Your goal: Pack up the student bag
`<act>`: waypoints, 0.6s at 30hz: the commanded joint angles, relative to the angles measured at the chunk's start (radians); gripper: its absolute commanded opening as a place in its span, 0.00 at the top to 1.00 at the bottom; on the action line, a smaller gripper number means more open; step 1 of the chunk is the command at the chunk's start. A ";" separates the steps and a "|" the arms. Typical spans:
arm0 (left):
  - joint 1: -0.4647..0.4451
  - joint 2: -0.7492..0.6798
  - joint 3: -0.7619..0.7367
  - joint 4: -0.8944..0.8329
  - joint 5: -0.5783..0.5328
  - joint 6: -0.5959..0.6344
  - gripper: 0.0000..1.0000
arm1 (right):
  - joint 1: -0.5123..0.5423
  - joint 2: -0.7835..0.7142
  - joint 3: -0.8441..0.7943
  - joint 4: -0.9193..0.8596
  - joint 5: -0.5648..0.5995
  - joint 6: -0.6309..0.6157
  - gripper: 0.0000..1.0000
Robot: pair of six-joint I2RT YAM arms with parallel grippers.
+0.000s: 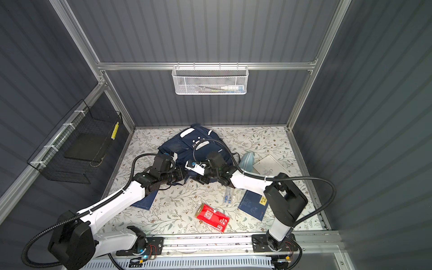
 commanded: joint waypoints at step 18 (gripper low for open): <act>0.438 0.036 -0.053 0.002 -0.058 0.184 1.00 | -0.040 -0.044 -0.064 -0.117 -0.073 -0.227 1.00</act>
